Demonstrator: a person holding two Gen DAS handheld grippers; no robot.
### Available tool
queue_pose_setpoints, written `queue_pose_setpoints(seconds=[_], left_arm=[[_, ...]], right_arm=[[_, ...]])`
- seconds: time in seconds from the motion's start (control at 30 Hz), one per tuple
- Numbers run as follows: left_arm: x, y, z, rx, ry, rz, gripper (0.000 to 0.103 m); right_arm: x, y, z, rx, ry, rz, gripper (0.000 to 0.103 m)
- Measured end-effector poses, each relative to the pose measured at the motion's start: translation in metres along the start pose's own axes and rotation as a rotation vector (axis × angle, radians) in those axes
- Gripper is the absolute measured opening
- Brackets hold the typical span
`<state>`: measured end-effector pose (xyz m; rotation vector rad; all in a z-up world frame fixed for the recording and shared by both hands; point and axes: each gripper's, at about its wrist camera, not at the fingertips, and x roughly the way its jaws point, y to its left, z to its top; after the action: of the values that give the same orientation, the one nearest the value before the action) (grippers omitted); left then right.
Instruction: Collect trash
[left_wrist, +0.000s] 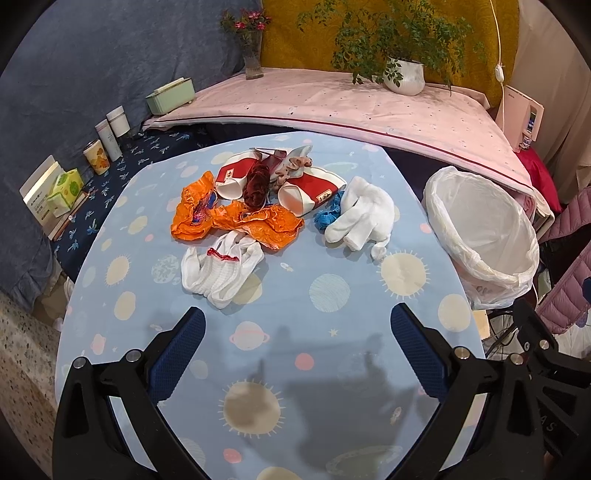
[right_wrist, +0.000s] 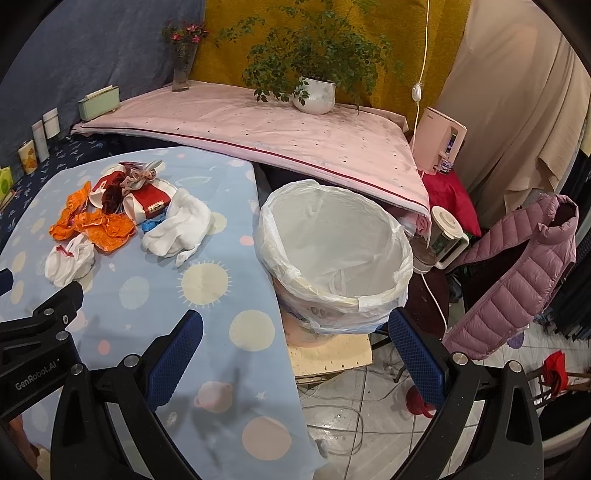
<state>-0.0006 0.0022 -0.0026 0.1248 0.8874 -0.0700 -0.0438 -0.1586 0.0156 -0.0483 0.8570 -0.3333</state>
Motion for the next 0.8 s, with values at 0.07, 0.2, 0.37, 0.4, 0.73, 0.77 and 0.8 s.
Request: queue_pose_setpoints(seconds=[0.07, 0.2, 0.37, 0.4, 0.73, 0.77, 0.8], left_arm=[[0.0, 0.0, -0.001, -0.003, 0.002, 0.0, 0.096], [0.001, 0.001, -0.001, -0.006, 0.01, -0.001, 0.096], [0.002, 0.004, -0.004, -0.018, 0.021, -0.002, 0.096], [0.002, 0.004, -0.005, -0.02, 0.022, -0.001, 0.096], [0.003, 0.009, -0.011, -0.033, 0.039, 0.0, 0.096], [0.003, 0.009, -0.011, -0.034, 0.04, 0.001, 0.096], [0.003, 0.01, -0.012, -0.034, 0.039, 0.003, 0.096]], right_arm=[[0.002, 0.003, 0.002, -0.003, 0.002, -0.004, 0.096], [0.0, 0.006, 0.001, -0.014, 0.005, -0.005, 0.096], [0.0, 0.01, -0.003, -0.021, 0.012, -0.003, 0.096], [0.0, 0.01, -0.004, -0.022, 0.012, -0.004, 0.096], [-0.001, 0.011, -0.007, -0.024, 0.015, -0.009, 0.096], [-0.001, 0.012, -0.008, -0.023, 0.015, -0.009, 0.096], [-0.001, 0.011, -0.007, -0.023, 0.015, -0.008, 0.096]])
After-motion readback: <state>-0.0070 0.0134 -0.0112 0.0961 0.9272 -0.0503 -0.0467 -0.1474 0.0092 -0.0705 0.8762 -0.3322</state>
